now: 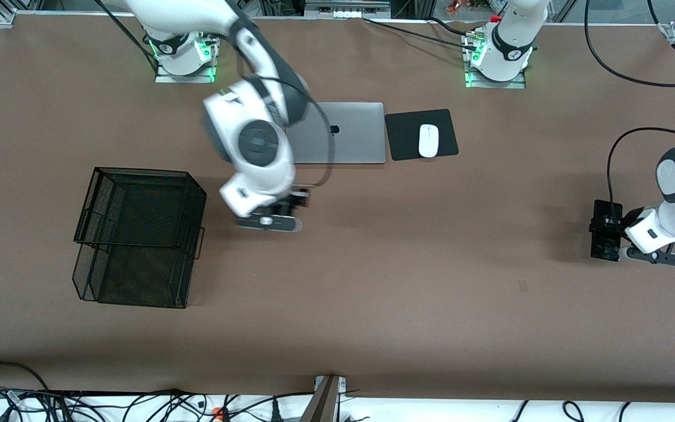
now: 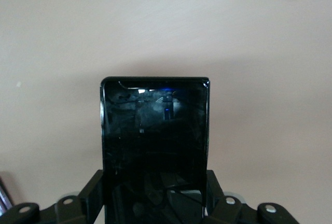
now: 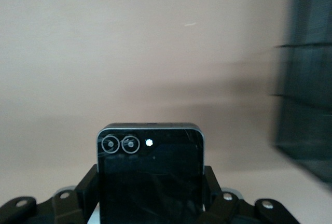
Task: Place phones with both arms
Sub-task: 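Drop the flip phone into the organizer while the left gripper sets down the tall phone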
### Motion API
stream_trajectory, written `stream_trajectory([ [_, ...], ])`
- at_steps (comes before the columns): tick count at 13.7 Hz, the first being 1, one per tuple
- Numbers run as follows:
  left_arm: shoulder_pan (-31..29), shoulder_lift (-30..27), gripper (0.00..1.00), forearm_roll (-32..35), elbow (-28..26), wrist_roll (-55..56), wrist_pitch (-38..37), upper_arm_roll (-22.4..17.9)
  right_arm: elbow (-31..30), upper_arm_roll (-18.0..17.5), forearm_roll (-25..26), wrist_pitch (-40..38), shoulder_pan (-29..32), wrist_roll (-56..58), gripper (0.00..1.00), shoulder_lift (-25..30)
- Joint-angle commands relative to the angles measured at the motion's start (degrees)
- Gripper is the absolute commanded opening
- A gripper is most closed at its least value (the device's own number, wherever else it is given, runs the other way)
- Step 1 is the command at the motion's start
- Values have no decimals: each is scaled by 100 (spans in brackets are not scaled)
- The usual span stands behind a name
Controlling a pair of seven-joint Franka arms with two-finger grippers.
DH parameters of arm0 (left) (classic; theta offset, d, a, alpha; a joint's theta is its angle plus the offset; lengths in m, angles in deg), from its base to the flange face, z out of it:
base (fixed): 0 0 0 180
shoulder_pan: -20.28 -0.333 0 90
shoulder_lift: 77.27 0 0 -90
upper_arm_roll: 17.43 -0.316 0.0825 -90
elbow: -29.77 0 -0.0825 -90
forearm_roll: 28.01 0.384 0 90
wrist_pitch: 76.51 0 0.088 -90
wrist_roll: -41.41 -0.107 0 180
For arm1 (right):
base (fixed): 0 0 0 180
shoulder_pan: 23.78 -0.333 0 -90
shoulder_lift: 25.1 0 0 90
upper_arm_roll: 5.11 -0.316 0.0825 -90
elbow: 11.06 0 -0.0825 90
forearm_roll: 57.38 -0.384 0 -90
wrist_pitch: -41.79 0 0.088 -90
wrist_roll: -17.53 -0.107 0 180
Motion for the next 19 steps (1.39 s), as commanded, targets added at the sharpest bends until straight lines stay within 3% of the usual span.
stream_trajectory([
  [1,526,-39,8,-3,399,391,-701,445,-1160,653,-136,-31,277,1431,8,1025],
  [4,2008,22,9,-3,435,1288,-684,473,-1945,1777,-145,556,278,3145,8,1458],
  [6,3318,591,9,-11,950,2173,-640,420,-2331,2254,-520,1188,382,3851,8,1319],
  [8,4050,1128,9,15,1164,3000,-301,420,-2596,2291,-864,1804,829,4317,8,1004],
  [12,5062,1893,9,-3,1156,5169,2044,402,-2597,2291,-1155,2122,1051,4557,8,449],
  [14,5370,2105,17,-3,1156,5884,2767,394,-2588,2291,-1173,2123,1148,4557,11,378],
  [15,5433,2167,22,-3,1147,5983,2900,394,-2580,2291,-1173,2079,1139,4557,17,378],
  [16,5451,2202,37,41,1147,5992,2910,385,-2562,2291,-1173,2027,1139,4548,19,395],
  [17,5468,2220,86,93,1077,5984,2911,350,-2562,2300,-1173,1983,1139,4522,22,413],
  [18,5434,2159,100,103,972,5975,2867,306,-2545,2300,-1173,1948,1139,4470,43,422],
  [19,5355,2046,100,94,919,5984,2806,306,-2536,2308,-1173,1921,1148,4461,77,430],
])
